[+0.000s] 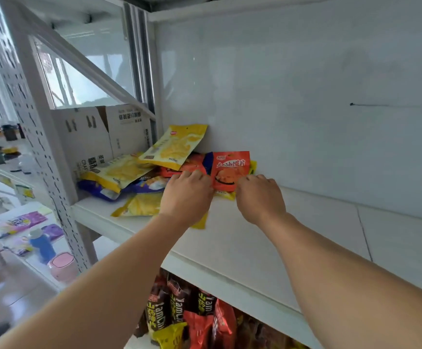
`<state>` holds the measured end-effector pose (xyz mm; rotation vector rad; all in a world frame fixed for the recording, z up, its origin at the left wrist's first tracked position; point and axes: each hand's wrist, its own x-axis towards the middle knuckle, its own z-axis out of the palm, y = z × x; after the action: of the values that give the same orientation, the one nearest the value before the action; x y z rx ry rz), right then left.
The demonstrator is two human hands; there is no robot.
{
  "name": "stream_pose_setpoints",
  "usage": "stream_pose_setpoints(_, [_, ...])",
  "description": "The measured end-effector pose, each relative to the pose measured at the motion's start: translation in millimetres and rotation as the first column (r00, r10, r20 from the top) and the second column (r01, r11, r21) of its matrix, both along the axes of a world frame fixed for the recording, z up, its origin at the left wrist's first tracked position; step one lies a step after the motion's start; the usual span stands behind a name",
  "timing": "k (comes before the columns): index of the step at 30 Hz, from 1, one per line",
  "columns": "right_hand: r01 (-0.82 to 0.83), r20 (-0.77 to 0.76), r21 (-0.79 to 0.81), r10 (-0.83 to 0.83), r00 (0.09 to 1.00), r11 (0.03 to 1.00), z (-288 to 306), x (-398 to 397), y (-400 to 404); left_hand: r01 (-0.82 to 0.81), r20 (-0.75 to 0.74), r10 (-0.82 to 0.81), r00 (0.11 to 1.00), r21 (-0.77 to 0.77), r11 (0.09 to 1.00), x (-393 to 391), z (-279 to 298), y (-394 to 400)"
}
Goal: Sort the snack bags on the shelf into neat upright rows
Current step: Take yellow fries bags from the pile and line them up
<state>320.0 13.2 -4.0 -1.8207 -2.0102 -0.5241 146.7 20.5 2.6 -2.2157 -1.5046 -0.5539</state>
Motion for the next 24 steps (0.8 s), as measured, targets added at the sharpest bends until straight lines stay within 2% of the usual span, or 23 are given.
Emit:
stream_pose_setpoints(4, [-0.035,-0.173,0.028,0.04,0.984,0.999,5.4,-32.0,65.2,-0.052,0.036,0.053,0.998,-0.038,0.998,-25.0,5.8,58.5])
stream_pose_setpoints(6, [-0.039,-0.317,0.056,0.054,0.947,0.998,12.0,-51.7,92.2,-0.07,0.109,0.072,0.991,-0.024,0.997,-39.4,8.8,81.9])
stream_pose_setpoints(9, [-0.044,-0.514,0.07,0.074,0.854,0.997,23.9,-83.8,122.8,-0.088,0.253,0.097,0.963,-0.046,0.995,-61.2,16.2,110.1])
stream_pose_setpoints(12, [-0.021,-0.695,0.016,0.026,0.718,1.0,35.5,-110.9,152.2,-0.09,0.362,0.118,0.925,-0.092,0.992,-82.9,22.4,138.9])
stream_pose_setpoints(14, [0.038,-0.737,-0.051,-0.063,0.673,0.998,43.6,-124.1,171.0,-0.082,0.442,0.129,0.888,-0.125,0.989,-97.9,27.3,160.3])
stream_pose_setpoints(18, [0.106,-0.799,-0.183,-0.211,0.563,0.977,47.3,-141.1,193.3,-0.11,0.469,0.206,0.859,-0.224,0.968,-137.4,26.2,200.6])
stream_pose_setpoints(21, [0.151,-0.772,-0.296,-0.329,0.544,0.943,39.6,-153.7,206.0,-0.161,0.446,0.27,0.853,-0.268,0.95,-172.4,19.1,223.4])
stream_pose_setpoints(24, [0.206,-0.761,-0.348,-0.404,0.507,0.914,28.1,-167.6,220.9,-0.188,0.355,0.335,0.873,-0.388,0.902,-194.6,14.3,239.0])
